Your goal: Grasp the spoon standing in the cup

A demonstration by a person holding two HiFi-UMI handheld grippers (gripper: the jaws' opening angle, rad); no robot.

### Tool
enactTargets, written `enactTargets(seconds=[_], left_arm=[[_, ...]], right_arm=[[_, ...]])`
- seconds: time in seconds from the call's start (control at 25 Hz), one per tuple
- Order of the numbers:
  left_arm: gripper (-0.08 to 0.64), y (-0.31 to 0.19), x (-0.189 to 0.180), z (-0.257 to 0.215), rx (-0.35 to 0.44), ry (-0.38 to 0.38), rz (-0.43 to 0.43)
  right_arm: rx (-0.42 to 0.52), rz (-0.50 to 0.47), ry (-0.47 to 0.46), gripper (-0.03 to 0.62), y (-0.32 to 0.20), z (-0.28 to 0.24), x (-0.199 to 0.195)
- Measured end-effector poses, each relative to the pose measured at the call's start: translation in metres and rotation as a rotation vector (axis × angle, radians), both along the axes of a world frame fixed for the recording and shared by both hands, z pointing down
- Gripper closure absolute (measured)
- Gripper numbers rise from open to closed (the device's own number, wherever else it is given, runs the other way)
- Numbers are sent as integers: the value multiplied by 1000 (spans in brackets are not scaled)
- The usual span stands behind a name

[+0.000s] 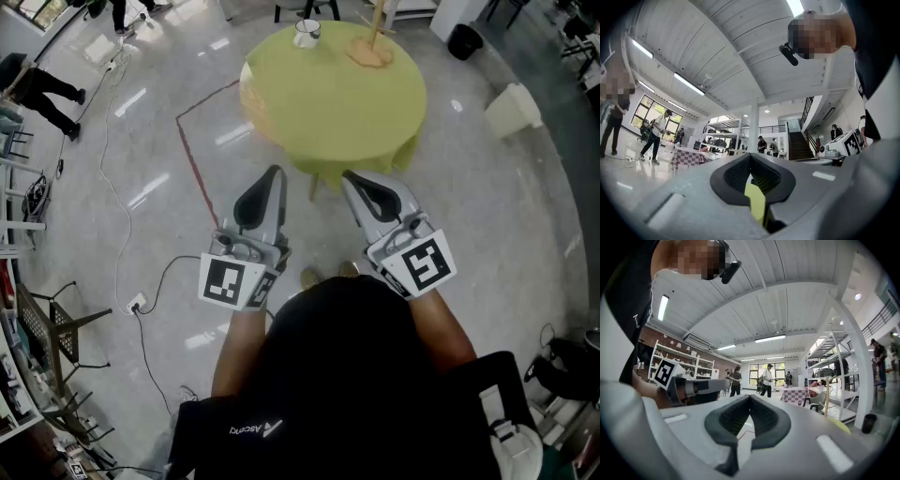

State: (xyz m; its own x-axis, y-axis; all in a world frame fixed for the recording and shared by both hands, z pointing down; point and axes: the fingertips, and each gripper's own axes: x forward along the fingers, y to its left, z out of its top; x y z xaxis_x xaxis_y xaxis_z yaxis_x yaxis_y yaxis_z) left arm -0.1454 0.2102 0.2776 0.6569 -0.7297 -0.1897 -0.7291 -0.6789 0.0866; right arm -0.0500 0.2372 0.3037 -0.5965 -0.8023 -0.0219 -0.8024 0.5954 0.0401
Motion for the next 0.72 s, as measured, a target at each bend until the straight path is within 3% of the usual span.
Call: enactTargets(seconds=[0.72], left_arm=[[550,-55,-46,2,9,36,52]], right_arm=[[-29,50,36,589,-39,15,-39]])
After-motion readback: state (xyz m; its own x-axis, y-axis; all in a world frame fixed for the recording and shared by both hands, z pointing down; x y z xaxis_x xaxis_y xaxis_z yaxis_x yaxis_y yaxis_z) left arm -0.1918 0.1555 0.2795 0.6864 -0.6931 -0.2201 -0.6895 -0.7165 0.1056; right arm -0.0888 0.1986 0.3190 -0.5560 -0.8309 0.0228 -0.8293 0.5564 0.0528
